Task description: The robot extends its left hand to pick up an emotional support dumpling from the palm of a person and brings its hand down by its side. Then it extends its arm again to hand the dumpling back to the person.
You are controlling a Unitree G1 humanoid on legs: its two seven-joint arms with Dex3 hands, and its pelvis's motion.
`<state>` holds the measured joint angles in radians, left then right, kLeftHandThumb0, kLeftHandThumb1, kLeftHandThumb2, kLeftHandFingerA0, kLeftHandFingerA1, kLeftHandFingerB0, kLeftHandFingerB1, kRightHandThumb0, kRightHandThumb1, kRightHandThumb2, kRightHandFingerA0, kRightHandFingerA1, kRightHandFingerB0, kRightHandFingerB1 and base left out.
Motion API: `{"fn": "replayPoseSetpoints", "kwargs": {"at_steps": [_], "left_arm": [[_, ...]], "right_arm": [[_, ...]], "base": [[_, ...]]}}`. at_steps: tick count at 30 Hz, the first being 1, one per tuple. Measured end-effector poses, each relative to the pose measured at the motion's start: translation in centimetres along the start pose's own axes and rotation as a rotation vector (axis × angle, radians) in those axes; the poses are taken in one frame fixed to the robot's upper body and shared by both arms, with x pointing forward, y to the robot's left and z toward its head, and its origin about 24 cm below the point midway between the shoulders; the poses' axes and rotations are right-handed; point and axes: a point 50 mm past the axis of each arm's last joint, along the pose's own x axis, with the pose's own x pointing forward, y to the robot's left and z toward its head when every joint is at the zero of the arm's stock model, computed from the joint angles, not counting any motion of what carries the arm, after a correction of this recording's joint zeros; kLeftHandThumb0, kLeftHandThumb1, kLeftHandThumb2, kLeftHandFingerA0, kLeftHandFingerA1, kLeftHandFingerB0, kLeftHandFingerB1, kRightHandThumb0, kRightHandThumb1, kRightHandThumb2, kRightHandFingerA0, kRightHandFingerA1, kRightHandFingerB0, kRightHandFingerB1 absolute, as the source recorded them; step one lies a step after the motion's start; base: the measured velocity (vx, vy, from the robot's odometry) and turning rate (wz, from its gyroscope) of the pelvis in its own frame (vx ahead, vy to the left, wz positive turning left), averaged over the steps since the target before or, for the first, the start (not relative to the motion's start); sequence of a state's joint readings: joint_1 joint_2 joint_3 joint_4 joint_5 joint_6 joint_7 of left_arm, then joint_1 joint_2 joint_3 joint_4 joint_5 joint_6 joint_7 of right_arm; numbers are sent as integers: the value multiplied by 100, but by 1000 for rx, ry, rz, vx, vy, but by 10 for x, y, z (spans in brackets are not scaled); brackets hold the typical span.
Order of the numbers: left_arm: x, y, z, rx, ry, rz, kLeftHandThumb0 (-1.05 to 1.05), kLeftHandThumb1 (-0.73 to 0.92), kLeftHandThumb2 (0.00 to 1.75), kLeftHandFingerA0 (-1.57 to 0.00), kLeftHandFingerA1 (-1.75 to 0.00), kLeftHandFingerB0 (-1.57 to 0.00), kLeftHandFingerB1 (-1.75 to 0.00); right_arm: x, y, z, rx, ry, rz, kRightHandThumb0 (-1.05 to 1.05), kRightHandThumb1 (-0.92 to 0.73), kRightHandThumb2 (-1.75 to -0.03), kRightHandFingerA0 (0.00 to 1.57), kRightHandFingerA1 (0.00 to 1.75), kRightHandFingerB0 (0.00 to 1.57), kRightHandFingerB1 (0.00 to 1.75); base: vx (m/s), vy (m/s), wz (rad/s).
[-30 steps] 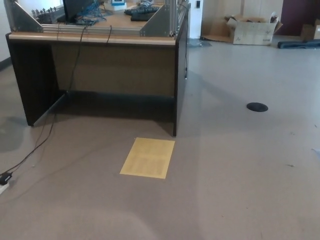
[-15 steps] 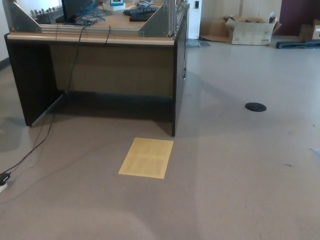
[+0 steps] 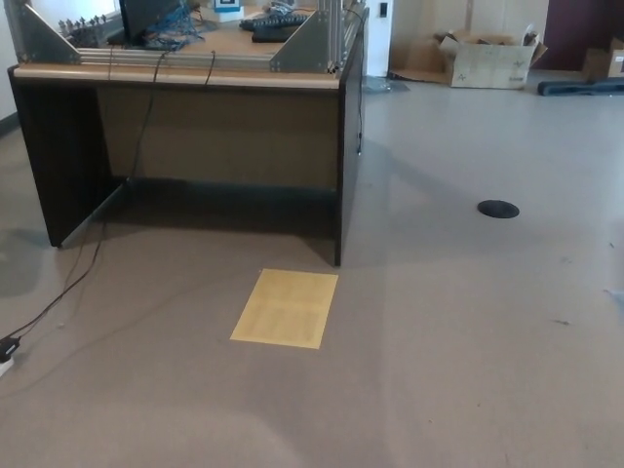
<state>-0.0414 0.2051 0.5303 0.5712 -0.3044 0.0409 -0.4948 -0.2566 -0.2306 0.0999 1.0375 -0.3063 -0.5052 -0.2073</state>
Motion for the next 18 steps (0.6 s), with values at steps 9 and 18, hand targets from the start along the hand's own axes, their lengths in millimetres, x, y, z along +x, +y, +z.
{"fn": "replayPoseSetpoints", "kwargs": {"at_steps": [9, 18], "left_arm": [[6, -1, 61, 52, -193, -38, -6, 86, 68, -90, -153, -80, -101], [2, -59, 239, 280, -661, -251, -12, 82, 66, -99, -143, -89, -93]], "right_arm": [[3, 3, 4, -3, -10, 13, -26, -63, -59, 82, 57, 67, 48], [8, 3, 10, -8, -26, 16, -27, -63, -59, 80, 56, 67, 49]], "base": [[0, 0, 0], [0, 0, 0]]}}
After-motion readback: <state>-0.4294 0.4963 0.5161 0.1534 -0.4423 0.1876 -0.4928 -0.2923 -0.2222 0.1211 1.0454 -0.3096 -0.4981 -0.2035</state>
